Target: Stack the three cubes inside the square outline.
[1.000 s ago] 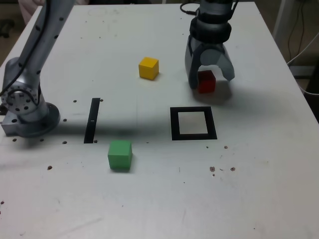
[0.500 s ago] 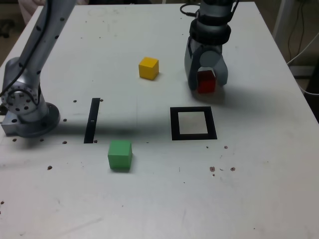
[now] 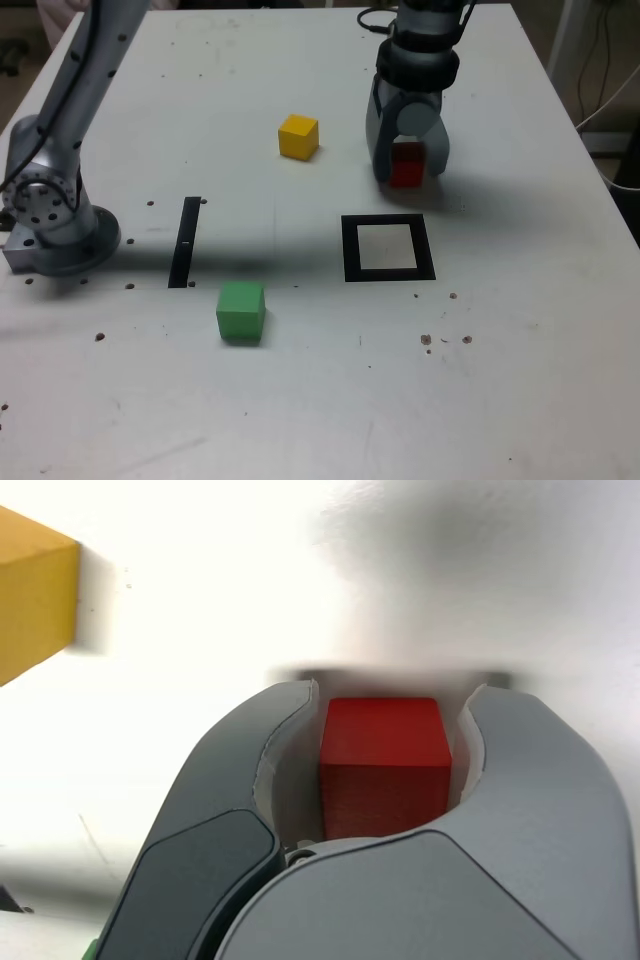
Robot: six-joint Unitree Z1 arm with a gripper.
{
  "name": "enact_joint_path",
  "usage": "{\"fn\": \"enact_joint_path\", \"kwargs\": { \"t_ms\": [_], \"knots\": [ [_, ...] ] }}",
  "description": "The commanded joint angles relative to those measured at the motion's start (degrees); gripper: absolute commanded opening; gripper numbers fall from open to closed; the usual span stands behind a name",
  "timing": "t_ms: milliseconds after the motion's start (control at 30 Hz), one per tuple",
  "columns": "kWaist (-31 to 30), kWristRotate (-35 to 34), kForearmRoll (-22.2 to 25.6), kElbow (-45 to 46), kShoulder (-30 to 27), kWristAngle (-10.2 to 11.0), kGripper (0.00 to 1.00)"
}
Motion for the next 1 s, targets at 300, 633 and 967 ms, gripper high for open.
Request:
{"fn": "enact_joint_path", "kwargs": {
  "t_ms": [300, 633, 967],
  "knots": [
    [-3.24, -0.54, 2.72, 1.55, -7.29, 0.40, 0.33],
    [-4.98, -2.05, 1.63, 4.32, -10.96, 0.83, 0.24],
    [-10.13, -8.43, 3.11, 7.92, -12.62, -0.27, 0.24]
  ]
}}
